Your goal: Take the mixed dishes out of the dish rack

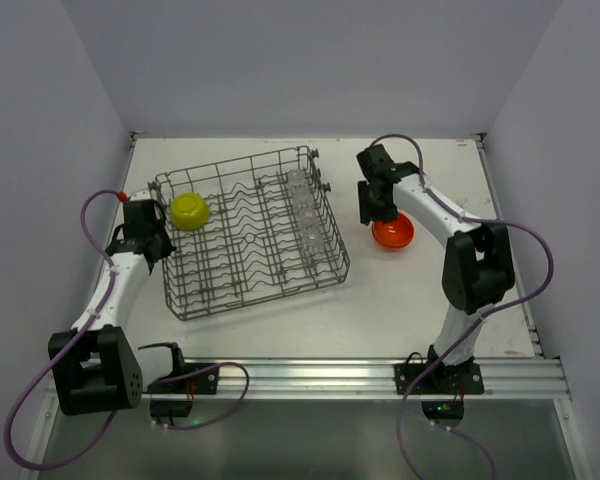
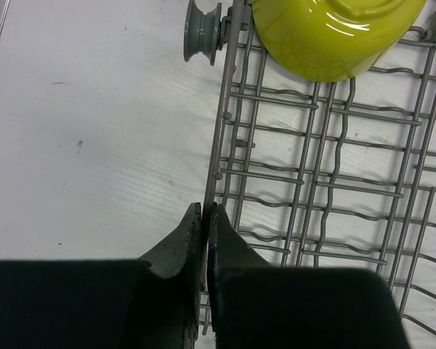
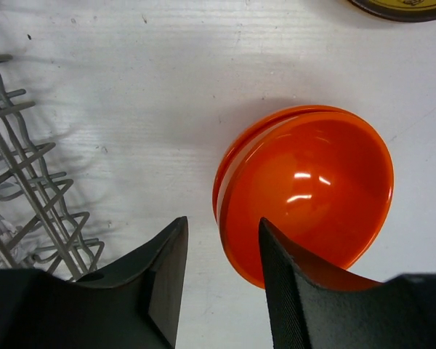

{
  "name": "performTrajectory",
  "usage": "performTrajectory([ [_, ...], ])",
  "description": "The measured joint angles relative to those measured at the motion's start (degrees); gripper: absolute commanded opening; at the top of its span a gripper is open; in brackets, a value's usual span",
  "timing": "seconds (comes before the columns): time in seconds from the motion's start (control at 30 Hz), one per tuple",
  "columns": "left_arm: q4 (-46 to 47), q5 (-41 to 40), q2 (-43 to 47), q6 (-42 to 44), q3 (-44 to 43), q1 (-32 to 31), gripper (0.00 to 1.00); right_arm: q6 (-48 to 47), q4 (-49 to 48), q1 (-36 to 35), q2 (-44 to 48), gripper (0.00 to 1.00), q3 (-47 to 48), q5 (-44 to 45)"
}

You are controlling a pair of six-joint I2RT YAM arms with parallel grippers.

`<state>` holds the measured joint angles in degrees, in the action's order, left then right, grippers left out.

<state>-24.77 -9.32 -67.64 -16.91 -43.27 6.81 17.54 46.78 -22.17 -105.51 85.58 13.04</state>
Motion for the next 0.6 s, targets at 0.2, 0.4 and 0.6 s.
performTrajectory([
  [0.2,-0.09,-0.09,0.11,0.0,0.0,-0.11,0.0,0.35,-0.96,0.0,3.78,0.27,-0.83,0.0],
  [0.4,-0.11,-0.24,0.17,0.02,0.0,-0.22,0.0,0.48,-2.01,0.0,3.89,0.2,-3.06,-0.07],
  [0.6,-0.11,-0.31,0.17,0.02,0.0,-0.26,0.0,0.52,-2.99,0.0,3.06,0.15,-3.39,-0.09],
])
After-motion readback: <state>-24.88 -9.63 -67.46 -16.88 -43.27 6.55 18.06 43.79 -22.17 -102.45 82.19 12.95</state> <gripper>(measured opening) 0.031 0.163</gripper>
